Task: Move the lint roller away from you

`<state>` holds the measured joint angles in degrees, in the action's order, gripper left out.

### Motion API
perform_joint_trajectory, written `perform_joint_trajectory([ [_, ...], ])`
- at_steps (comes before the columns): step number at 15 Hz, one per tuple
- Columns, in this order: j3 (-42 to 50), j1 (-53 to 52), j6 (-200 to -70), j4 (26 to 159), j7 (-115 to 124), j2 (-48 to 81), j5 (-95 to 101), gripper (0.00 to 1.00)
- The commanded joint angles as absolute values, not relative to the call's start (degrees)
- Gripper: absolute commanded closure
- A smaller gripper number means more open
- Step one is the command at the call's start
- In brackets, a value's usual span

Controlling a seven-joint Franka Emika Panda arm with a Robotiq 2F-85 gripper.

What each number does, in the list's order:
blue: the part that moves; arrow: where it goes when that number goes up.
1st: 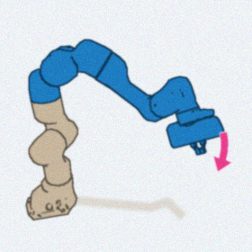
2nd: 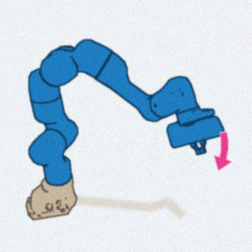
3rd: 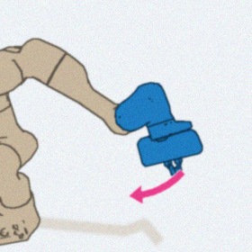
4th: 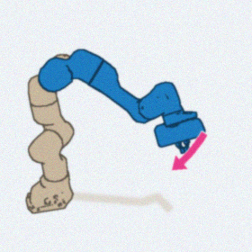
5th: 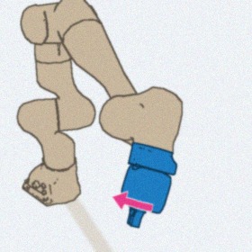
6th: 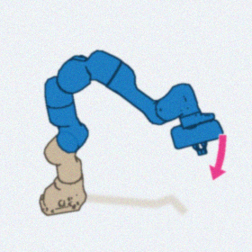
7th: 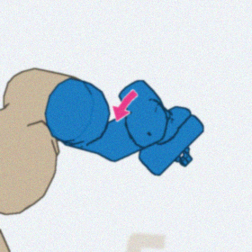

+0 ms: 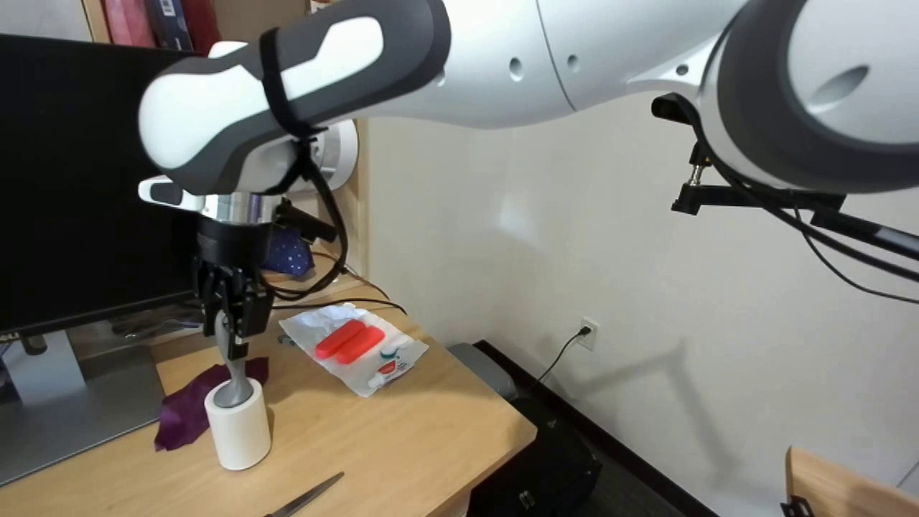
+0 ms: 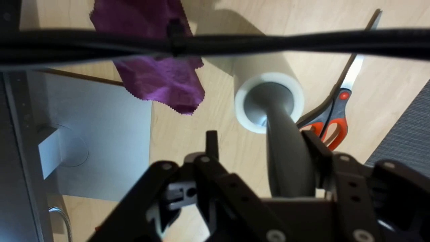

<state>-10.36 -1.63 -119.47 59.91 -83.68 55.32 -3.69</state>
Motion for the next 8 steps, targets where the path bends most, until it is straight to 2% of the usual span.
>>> perform_joint_trajectory([
  [1, -10.8, -1.6, -118.8, 55.6, -84.0, 57.8, -3.4, 0.66],
  [5, -10.4, -1.5, -119.9, 56.4, -83.9, 56.6, -3.1, 0.91],
  [8, -10.1, -0.8, -122.7, 59.5, -83.5, 54.0, -3.2, 0.88],
])
